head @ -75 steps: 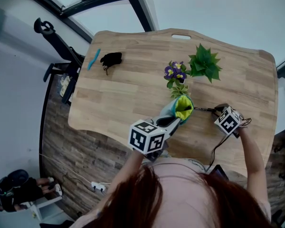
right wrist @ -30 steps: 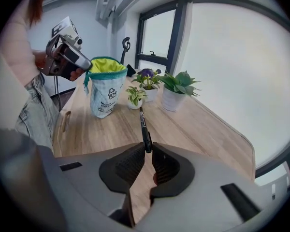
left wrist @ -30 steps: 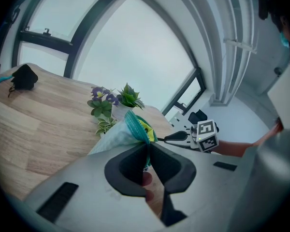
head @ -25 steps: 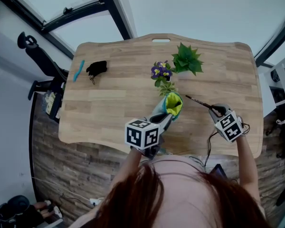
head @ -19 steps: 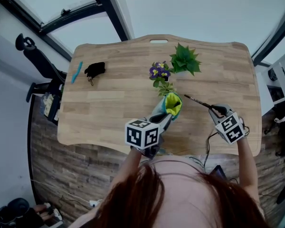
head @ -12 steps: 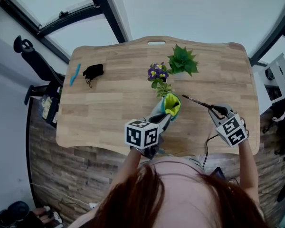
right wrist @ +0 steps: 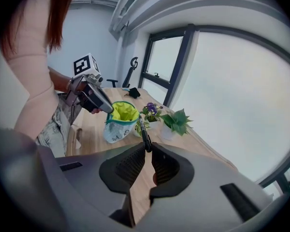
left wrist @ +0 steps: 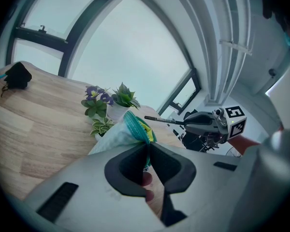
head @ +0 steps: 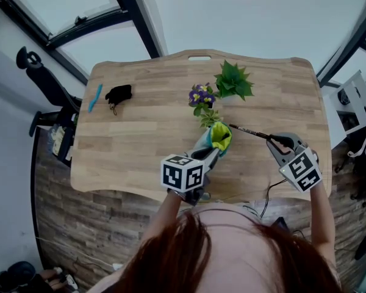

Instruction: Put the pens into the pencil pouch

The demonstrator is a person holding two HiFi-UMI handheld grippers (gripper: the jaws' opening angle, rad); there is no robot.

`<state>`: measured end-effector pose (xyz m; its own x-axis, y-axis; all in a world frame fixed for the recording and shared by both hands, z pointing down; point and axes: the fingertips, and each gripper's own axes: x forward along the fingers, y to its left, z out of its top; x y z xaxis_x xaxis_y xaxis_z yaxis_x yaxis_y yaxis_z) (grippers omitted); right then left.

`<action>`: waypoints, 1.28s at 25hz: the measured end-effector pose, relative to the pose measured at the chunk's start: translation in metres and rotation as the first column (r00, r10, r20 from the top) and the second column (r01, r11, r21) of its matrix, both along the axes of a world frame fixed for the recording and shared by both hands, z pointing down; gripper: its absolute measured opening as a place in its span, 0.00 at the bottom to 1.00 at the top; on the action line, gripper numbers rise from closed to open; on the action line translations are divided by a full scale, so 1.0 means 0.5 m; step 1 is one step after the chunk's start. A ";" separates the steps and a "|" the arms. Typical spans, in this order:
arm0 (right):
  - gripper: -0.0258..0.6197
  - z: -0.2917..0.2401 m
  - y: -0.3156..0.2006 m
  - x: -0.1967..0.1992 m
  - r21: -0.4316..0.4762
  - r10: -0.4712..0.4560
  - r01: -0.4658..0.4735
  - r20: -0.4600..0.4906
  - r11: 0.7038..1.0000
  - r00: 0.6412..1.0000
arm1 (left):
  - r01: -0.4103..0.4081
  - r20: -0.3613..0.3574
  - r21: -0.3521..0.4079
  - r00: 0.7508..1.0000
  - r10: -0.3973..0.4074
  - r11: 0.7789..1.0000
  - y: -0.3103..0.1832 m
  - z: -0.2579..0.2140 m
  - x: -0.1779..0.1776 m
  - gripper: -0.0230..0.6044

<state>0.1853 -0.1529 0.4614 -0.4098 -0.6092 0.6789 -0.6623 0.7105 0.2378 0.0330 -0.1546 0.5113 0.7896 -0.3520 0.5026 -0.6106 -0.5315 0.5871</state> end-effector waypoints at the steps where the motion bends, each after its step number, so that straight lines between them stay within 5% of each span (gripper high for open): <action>1: 0.10 -0.005 0.000 -0.005 0.002 -0.013 0.013 -0.003 1.000 1.000 | 0.000 0.000 0.000 1.000 0.000 1.000 0.000 0.001 0.000 0.07; 13: 0.10 -0.033 0.003 -0.065 -0.023 -0.175 0.174 -0.067 0.984 0.982 | -0.009 -0.008 0.007 1.000 0.009 1.000 0.004 -0.002 0.000 0.07; 32: 0.09 0.007 -0.023 -0.180 -0.101 -0.387 0.375 -0.146 0.921 0.911 | -0.032 -0.003 0.016 0.999 0.032 0.999 0.019 -0.002 -0.003 0.07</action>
